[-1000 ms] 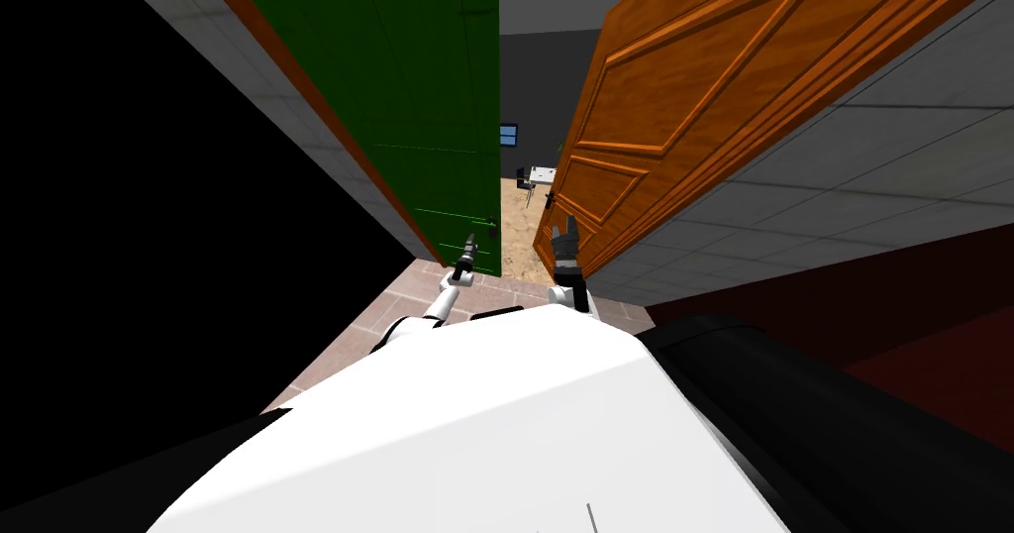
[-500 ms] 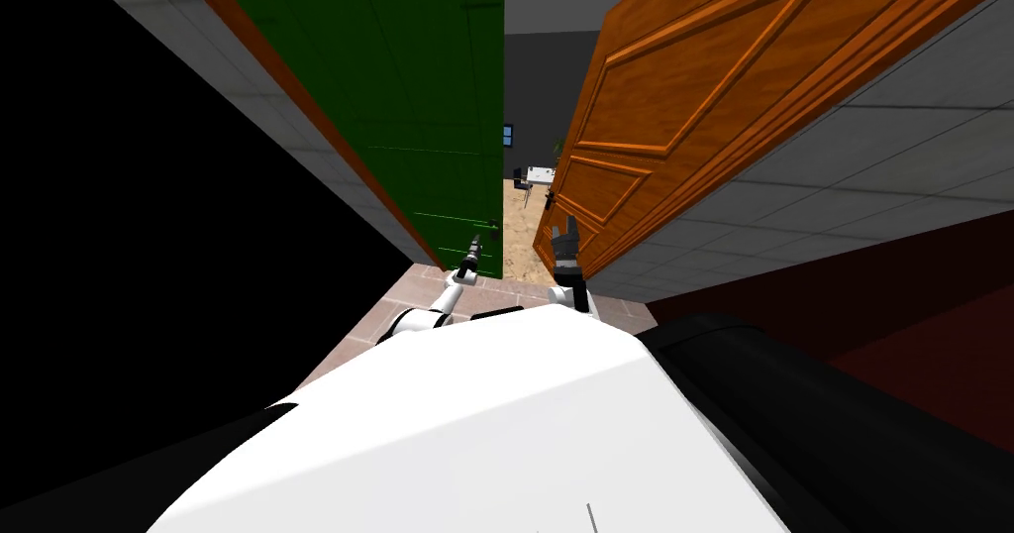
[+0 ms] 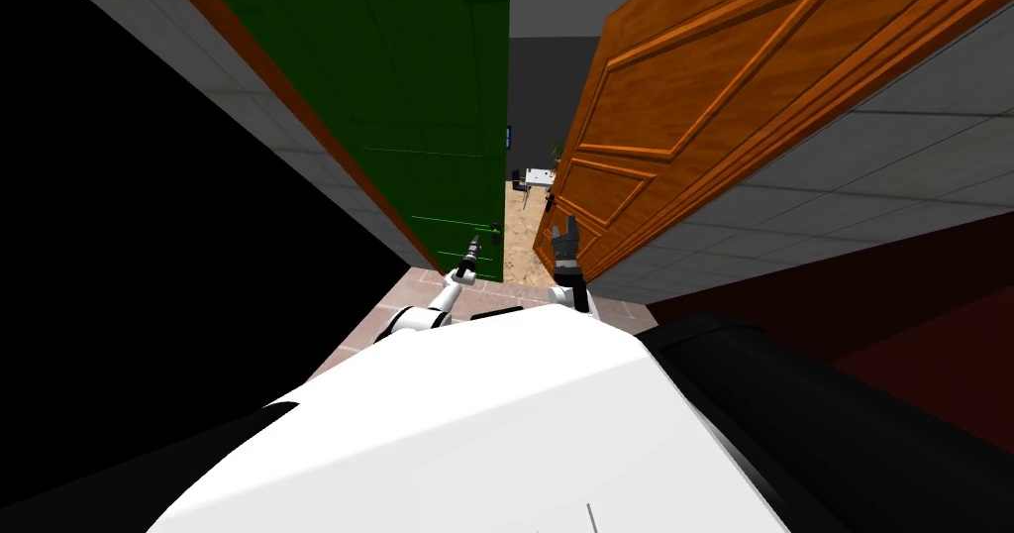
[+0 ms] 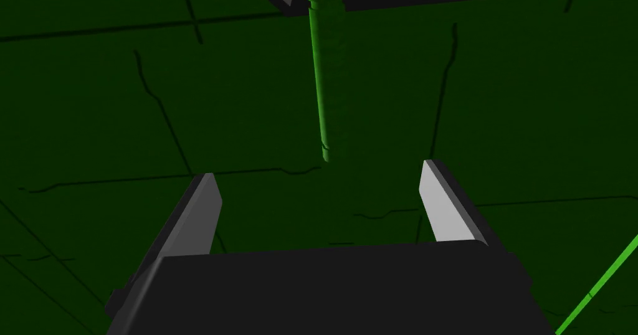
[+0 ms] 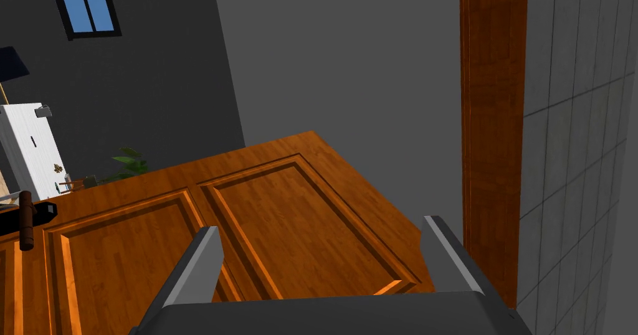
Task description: Push the door open
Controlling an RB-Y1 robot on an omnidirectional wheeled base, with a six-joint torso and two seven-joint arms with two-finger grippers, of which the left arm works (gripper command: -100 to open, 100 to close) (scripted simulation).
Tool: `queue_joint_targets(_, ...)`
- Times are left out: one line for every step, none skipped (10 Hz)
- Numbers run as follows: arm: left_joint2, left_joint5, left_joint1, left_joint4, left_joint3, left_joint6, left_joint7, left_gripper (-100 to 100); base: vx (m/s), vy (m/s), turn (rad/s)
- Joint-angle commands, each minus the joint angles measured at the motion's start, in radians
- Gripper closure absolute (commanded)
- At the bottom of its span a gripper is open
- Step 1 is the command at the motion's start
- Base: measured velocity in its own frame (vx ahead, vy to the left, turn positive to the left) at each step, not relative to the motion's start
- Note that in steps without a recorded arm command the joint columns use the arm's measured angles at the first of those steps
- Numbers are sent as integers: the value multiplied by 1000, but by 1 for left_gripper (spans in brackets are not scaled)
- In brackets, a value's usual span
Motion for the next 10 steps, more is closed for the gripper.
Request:
queue_joint_targets(15,2,-7,15,4,-5,-1,-100,162,-60,-22)
queue_joint_targets(20,3,-8,16,6,-5,-2,-100,180,-85,-26)
queue_joint_targets(20,4,-8,17,8,-5,-2,-100,201,-80,-21)
queue_joint_targets(14,4,-8,18,10,-5,-3,-100,212,-76,-22)
queue_joint_targets(5,5,-9,18,12,-5,-4,-100,190,-82,-24)
queue_joint_targets(-12,6,-9,19,15,-5,-4,-100,193,-66,-24)
queue_joint_targets(-6,6,-13,26,15,-8,-6,-100,90,-27,-2)
queue_joint_targets(-6,6,-13,26,15,-8,-6,100,-12,2,5)
queue_joint_targets(-6,6,-13,26,15,-8,-6,100,-25,10,-12)
queue_joint_targets(-6,6,-13,26,15,-8,-6,100,-13,9,-17)
